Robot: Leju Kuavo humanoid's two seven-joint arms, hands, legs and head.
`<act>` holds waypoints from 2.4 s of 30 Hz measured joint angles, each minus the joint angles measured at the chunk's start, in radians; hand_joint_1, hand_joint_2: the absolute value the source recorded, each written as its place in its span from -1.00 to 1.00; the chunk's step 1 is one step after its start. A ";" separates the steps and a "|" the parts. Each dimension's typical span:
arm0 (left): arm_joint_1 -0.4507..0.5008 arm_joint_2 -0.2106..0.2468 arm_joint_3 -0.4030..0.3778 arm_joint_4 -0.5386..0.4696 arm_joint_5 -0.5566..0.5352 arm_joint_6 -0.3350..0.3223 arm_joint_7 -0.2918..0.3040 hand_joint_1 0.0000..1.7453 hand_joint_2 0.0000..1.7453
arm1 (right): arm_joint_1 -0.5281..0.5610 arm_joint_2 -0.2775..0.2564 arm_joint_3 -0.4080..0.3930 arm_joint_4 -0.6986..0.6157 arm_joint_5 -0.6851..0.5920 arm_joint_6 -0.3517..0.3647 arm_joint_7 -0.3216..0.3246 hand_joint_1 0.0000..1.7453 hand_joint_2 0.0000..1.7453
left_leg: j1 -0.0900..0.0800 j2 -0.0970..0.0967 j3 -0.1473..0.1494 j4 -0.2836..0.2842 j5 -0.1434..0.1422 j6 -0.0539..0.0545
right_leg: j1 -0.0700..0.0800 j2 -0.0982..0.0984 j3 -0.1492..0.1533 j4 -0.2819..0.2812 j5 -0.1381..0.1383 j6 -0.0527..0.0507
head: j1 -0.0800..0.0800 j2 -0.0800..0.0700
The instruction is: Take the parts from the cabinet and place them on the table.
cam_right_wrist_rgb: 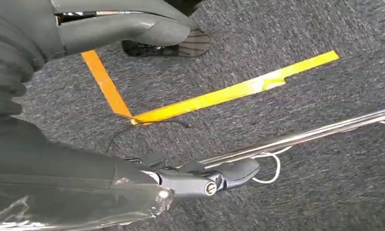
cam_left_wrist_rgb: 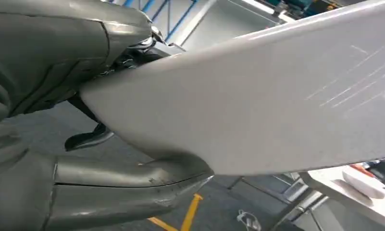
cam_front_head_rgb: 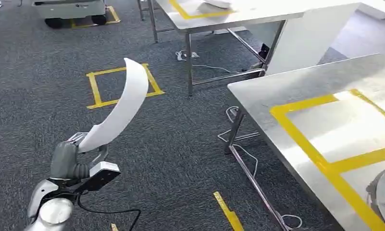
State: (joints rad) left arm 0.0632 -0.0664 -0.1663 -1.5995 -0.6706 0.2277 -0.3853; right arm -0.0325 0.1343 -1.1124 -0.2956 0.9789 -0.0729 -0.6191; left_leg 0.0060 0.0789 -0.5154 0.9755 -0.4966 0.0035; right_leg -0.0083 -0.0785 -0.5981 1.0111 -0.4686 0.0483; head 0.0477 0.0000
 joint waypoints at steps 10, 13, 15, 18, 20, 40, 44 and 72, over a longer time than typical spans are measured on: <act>-0.007 0.003 0.003 0.018 -0.002 0.001 0.007 1.00 1.00 | -0.004 0.000 -0.008 0.000 0.020 0.000 -0.001 -1.00 1.00 | 0.003 -0.069 -0.140 0.320 -0.165 -0.029 | 0.004 0.108 0.001 -0.005 0.011 -0.057 | -0.013 0.000; -0.008 0.004 0.004 0.027 -0.002 0.001 0.008 1.00 1.00 | 0.001 0.000 -0.009 0.000 0.026 0.000 -0.001 -1.00 1.00 | 0.000 -0.076 -0.103 0.213 -0.061 -0.012 | 0.009 0.147 0.003 -0.005 0.013 -0.057 | -0.013 0.000; -0.013 0.004 0.006 0.031 -0.002 0.001 0.008 1.00 1.00 | 0.000 0.000 -0.009 0.000 0.027 0.000 -0.001 -1.00 1.00 | -0.003 -0.134 -0.036 0.060 0.015 0.008 | 0.006 0.170 0.002 -0.005 0.016 -0.055 | -0.013 0.000; -0.018 0.005 0.015 0.036 -0.002 0.001 0.013 1.00 1.00 | -0.003 0.001 -0.010 0.002 0.031 -0.001 0.000 -1.00 1.00 | -0.005 -0.148 -0.029 0.028 0.000 0.010 | 0.002 0.199 -0.017 -0.001 0.024 -0.037 | -0.010 0.000; -0.020 0.005 0.020 0.040 -0.002 0.001 0.013 1.00 1.00 | 0.004 -0.001 -0.014 0.002 0.035 -0.001 0.001 -1.00 1.00 | 0.002 -0.125 -0.024 0.010 0.012 0.016 | 0.005 0.211 -0.021 -0.005 0.029 -0.025 | -0.012 0.000; -0.031 0.003 0.042 0.075 -0.005 -0.001 0.029 1.00 1.00 | -0.006 -0.002 -0.023 0.006 0.049 0.002 0.003 -1.00 1.00 | 0.001 -0.070 -0.131 0.299 -0.160 -0.028 | -0.001 0.103 0.004 -0.013 0.014 -0.054 | -0.012 0.000; -0.039 0.003 0.047 0.089 -0.025 0.004 0.035 1.00 1.00 | -0.003 -0.002 -0.023 0.007 0.061 0.004 0.003 -1.00 1.00 | 0.001 -0.083 -0.082 0.169 -0.035 -0.016 | 0.000 0.156 0.005 -0.010 0.018 -0.053 | -0.013 0.000; -0.177 0.006 0.046 0.194 -0.153 0.036 0.085 1.00 1.00 | -0.033 -0.001 -0.026 0.016 0.093 0.006 -0.011 -1.00 1.00 | -0.003 -0.070 -0.162 0.333 -0.148 -0.017 | 0.005 0.124 0.005 -0.012 0.013 -0.055 | -0.014 0.000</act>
State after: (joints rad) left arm -0.1140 -0.0599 -0.1202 -1.4053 -0.8232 0.2636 -0.3006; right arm -0.0659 0.1331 -1.1383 -0.2800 1.0716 -0.0671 -0.6306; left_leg 0.0031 0.0093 -0.6774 1.3090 -0.6451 -0.0131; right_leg -0.0035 0.0451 -0.5934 0.9988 -0.4556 -0.0068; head 0.0332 0.0000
